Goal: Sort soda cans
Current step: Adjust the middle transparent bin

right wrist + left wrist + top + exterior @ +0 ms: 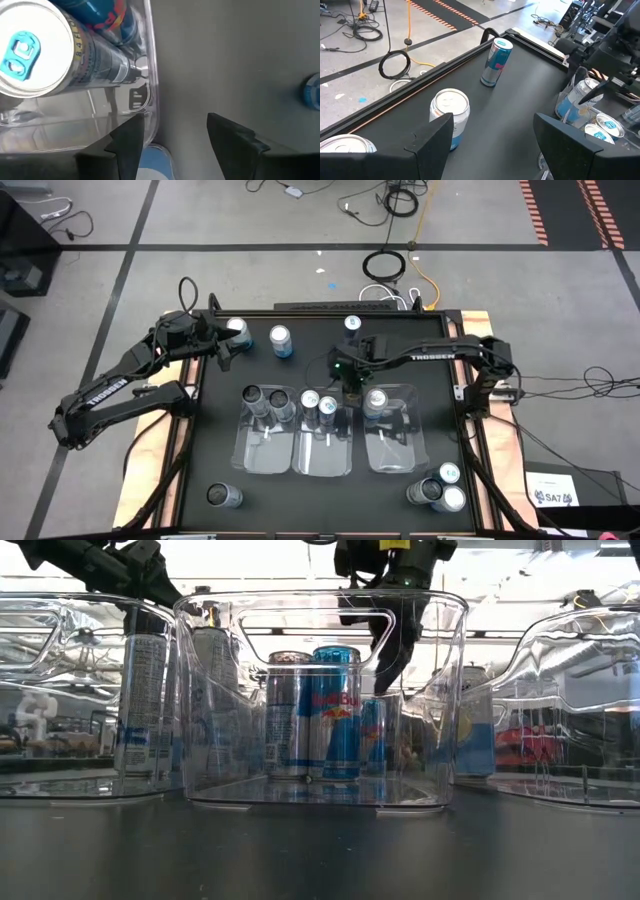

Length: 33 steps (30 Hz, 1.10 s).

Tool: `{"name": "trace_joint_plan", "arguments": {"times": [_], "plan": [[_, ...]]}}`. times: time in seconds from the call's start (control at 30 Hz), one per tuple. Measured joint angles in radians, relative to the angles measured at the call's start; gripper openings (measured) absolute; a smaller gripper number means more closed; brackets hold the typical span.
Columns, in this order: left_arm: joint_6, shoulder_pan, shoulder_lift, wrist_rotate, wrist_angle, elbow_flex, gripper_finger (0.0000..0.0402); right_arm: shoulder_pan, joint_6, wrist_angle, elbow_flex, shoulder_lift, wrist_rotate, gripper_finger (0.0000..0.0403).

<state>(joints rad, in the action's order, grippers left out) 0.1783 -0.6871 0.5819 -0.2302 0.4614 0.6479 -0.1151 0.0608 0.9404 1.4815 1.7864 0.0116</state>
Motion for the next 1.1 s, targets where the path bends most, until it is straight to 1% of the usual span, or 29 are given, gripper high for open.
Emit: {"name": "trace_joint_plan", "arguments": {"times": [0.1, 0.2, 0.47, 0.57, 0.87, 0.97, 1.1], "plan": [[0.000, 0.000, 0.000, 0.000, 0.000, 0.000, 0.0284, 0.006, 0.001, -0.005, 0.001, 0.007, 0.010, 0.0210], [0.000, 0.000, 0.000, 0.000, 0.000, 0.000, 0.0284, 0.009, 0.002, -0.011, 0.001, 0.019, 0.047, 0.0210], [0.000, 0.000, 0.000, 0.000, 0.000, 0.000, 0.0284, 0.013, -0.002, -0.018, 0.001, 0.082, 0.034, 0.0206], [0.000, 0.000, 0.000, 0.000, 0.000, 0.000, 0.0284, 0.013, -0.002, -0.003, 0.001, 0.105, 0.036, 0.0186], [0.000, 0.000, 0.000, 0.000, 0.000, 0.000, 0.0284, 0.008, -0.009, 0.029, 0.002, 0.119, 0.031, 0.0090], [0.000, 0.000, 0.000, 0.000, 0.000, 0.000, 0.0284, 0.005, -0.031, 0.030, 0.002, 0.119, 0.033, 0.0070], [0.000, 0.000, 0.000, 0.000, 0.000, 0.000, 0.0284, 0.005, -0.055, 0.014, 0.001, 0.119, 0.032, 0.0055]]}}
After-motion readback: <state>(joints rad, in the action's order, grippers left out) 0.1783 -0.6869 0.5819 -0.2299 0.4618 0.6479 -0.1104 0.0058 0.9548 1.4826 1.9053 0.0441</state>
